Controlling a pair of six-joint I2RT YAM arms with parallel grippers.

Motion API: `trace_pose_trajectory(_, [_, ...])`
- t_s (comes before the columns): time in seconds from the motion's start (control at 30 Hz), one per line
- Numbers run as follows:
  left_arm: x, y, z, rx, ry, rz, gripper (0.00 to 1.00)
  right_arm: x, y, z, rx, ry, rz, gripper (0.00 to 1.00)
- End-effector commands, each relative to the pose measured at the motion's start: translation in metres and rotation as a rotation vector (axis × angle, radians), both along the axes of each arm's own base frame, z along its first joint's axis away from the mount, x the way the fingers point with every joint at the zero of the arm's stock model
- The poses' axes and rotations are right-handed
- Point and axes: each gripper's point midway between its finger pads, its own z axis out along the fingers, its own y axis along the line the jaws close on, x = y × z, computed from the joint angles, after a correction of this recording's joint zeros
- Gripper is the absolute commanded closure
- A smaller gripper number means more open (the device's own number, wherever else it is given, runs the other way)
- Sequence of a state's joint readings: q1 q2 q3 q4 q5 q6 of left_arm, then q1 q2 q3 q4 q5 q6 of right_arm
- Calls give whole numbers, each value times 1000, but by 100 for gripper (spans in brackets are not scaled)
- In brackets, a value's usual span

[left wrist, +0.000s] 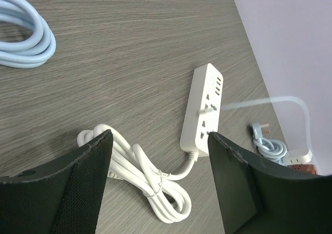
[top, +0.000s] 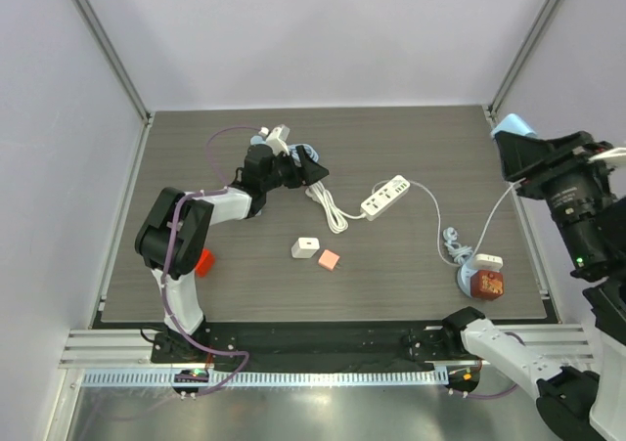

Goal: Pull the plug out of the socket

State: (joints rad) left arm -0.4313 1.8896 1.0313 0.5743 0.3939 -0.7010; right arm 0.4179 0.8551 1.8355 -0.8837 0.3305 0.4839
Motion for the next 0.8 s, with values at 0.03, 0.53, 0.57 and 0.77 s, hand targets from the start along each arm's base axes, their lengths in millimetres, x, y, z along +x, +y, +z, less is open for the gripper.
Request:
trace_pose_trajectory(0.03, [1,-3,9,-24,-43,-12,25,27,50,-59,-106,173,203,99])
trace_pose_trajectory(0.53, [3,-2,7,-24,-39,-8,26,29,147,-279,31,660,629,99])
trace_pose_trajectory(0.57, [3,-2,7,-25,-39,-6,26,28,151,-295,37,694,628,99])
trace_pose_trajectory(0.77, [3,-3,5,-28,-32,-11,26,24,195,-400,1,894,604,99])
